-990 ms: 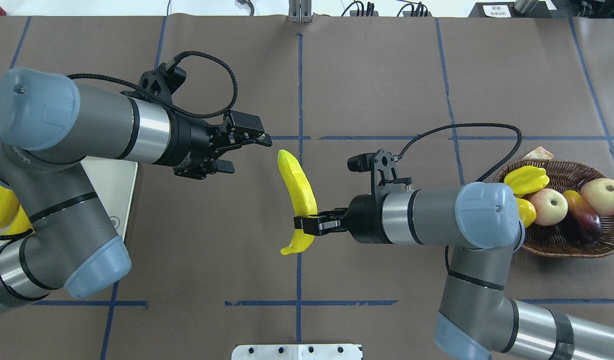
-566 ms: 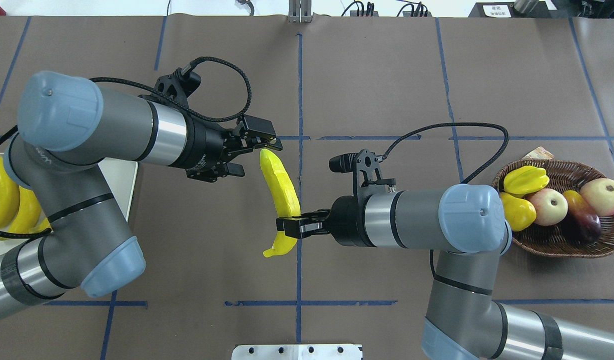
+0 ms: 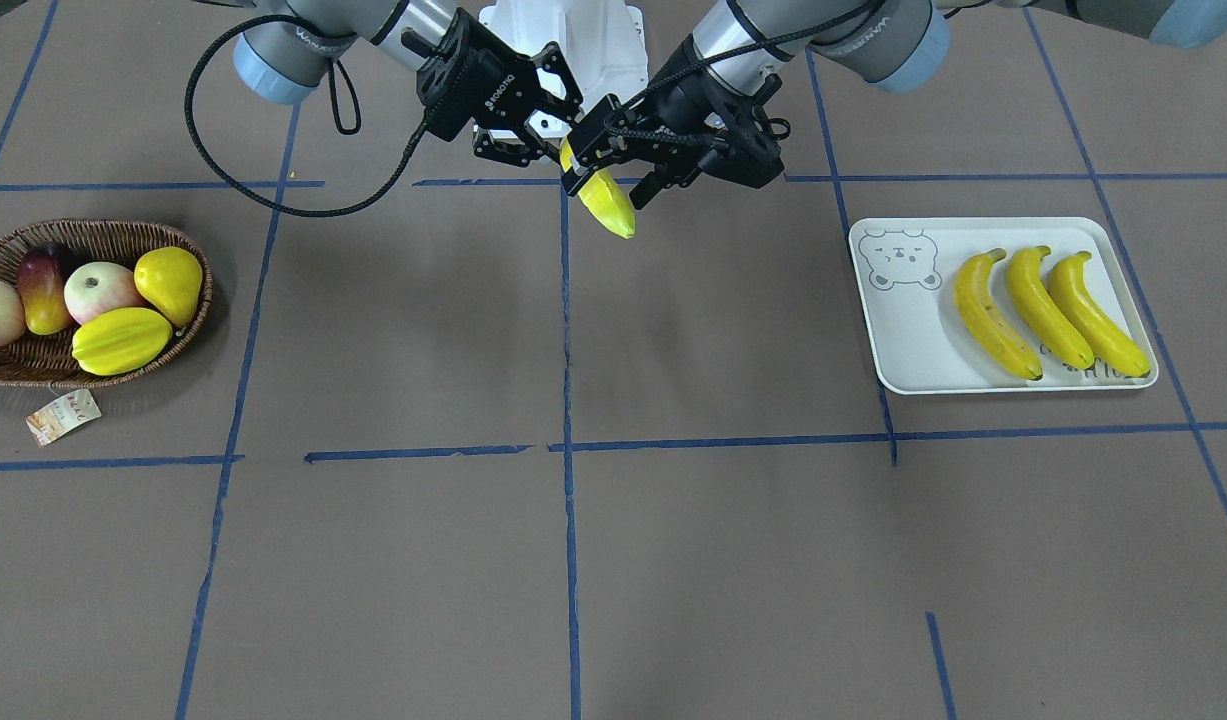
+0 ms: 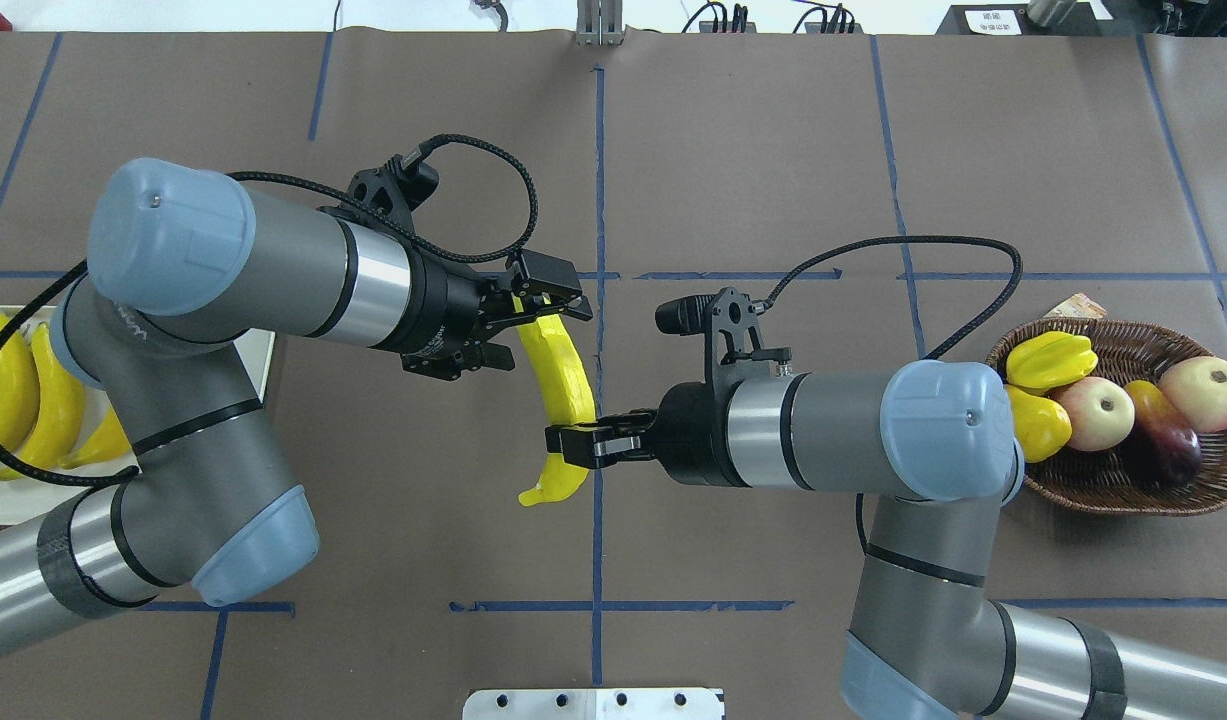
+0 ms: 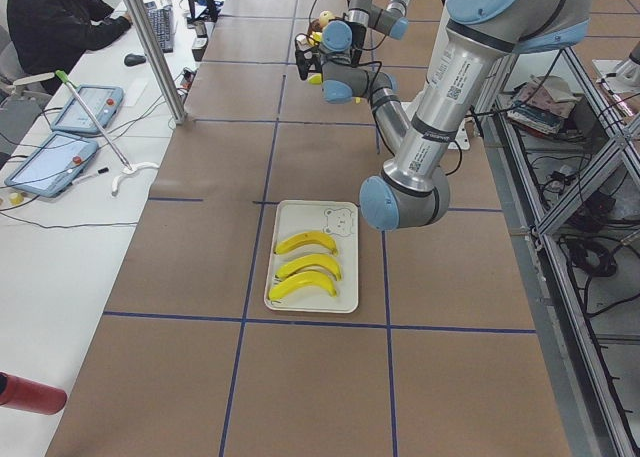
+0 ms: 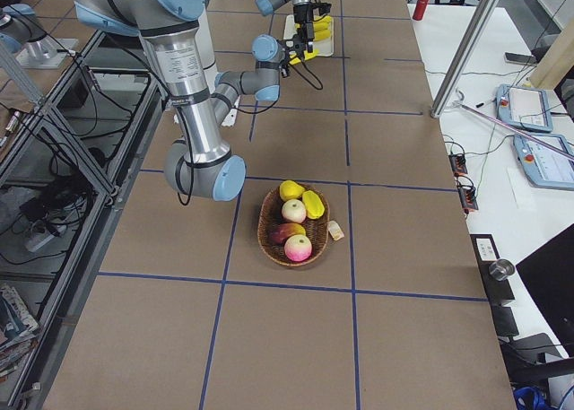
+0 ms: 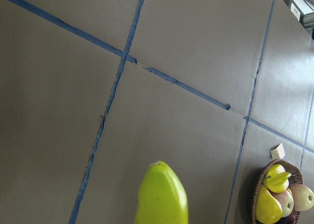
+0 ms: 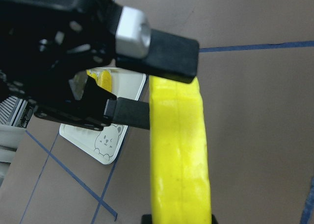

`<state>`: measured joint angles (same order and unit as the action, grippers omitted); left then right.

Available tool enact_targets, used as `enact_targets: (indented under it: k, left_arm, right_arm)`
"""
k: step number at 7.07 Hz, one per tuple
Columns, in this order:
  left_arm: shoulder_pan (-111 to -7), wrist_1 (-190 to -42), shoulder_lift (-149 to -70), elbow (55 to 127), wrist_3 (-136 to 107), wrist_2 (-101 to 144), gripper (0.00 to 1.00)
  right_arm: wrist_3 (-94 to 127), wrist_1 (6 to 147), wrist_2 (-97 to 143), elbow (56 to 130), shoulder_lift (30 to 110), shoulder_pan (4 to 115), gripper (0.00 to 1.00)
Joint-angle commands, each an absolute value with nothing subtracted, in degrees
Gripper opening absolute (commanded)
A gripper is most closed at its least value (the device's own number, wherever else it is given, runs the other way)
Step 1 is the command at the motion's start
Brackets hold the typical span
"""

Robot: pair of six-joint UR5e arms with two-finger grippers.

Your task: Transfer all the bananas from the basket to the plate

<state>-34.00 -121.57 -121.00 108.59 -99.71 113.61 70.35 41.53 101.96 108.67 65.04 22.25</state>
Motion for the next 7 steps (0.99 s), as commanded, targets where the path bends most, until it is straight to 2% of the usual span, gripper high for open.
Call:
enact_targets:
  k: [1,4,5,6,7]
  left_arm:
    - [-33.4,-121.6,-121.0,108.6,-99.8,113.6,0.99]
    - [-32.9,-121.6,-121.0,108.6,-99.7,113.6,0.99]
    - [-32.5,-121.6,-121.0,108.6,-99.8,113.6,0.88]
    - [-32.1,-121.6,-120.9,108.7,-99.7,113.6,0.44]
    - [-32.1,-121.6,-120.4,108.7,-98.8,113.6,0.06]
  right_arm:
    - [70.3,42.5,102.0,109.2,65.0,22.3,0.02]
    - [70.3,42.5,102.0,109.3,65.1,22.4,0.02]
    - [70.3,42.5,102.0,109.4,65.1,22.4,0.01]
    - [70.3,42.5,102.0,109.4,65.2,22.5,0.02]
    - [70.3,42.5,102.0,109.5,65.6,22.5,0.02]
